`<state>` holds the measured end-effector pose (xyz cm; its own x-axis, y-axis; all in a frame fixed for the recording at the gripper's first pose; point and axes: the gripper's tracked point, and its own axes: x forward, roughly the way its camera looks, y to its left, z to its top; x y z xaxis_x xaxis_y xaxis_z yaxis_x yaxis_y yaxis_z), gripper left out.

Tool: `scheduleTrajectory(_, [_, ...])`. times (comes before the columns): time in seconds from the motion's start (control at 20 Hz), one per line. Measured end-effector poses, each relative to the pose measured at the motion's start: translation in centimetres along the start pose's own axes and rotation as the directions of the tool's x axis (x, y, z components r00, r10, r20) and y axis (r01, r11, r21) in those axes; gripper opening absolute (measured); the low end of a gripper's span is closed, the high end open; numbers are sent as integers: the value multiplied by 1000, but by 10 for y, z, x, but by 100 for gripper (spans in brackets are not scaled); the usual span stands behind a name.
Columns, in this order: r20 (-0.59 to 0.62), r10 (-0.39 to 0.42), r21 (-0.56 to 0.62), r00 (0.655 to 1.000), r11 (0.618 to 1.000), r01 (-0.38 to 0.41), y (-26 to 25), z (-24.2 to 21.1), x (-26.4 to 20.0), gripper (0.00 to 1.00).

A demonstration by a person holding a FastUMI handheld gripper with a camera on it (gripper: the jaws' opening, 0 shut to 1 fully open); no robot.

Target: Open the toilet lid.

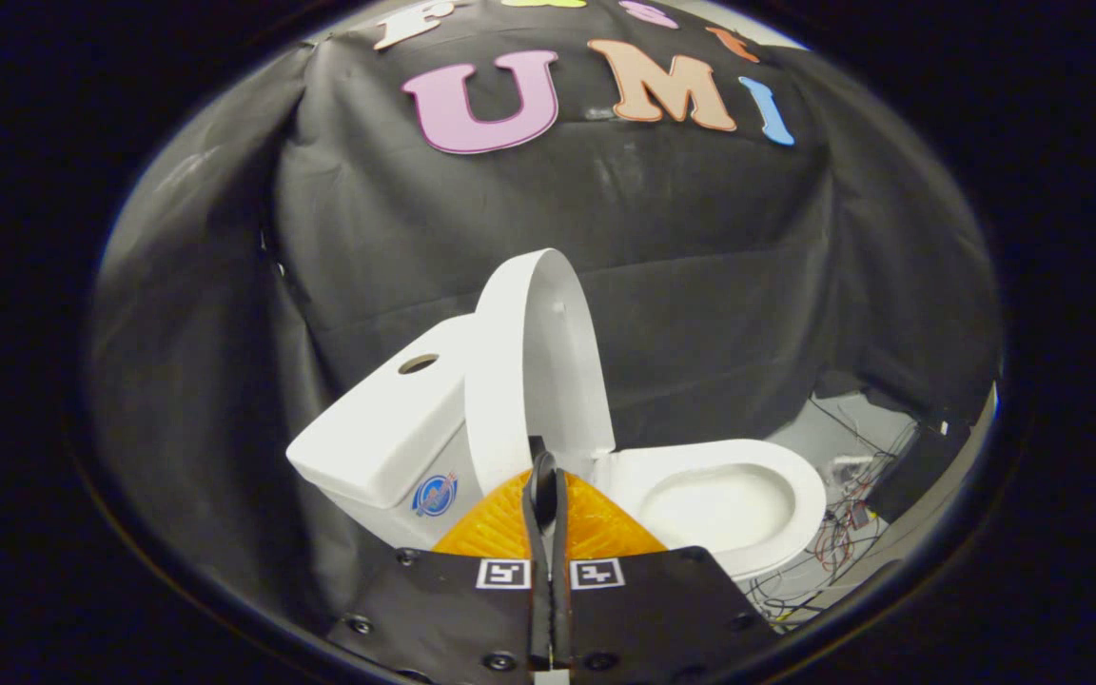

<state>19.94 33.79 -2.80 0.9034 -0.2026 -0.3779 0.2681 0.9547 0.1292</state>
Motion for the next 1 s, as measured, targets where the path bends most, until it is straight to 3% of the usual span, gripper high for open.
scheduleTrajectory(0.15, [20, 6, -43, 1000, 999, -5, 19, -1, 4, 1])
scheduleTrajectory(0.4, [29, 0, -222, 1000, 975, 6, 41, -3, 10, 1])
scheduleTrajectory(0.65, [50, -12, -237, 999, 971, 23, 48, -5, 12, 4])
scheduleTrajectory(0.85, [44, 56, -256, 997, 966, -43, 54, -5, 14, 9])
scheduleTrajectory(1.0, [16, 111, -244, 994, 964, -104, 54, -18, 12, 30])
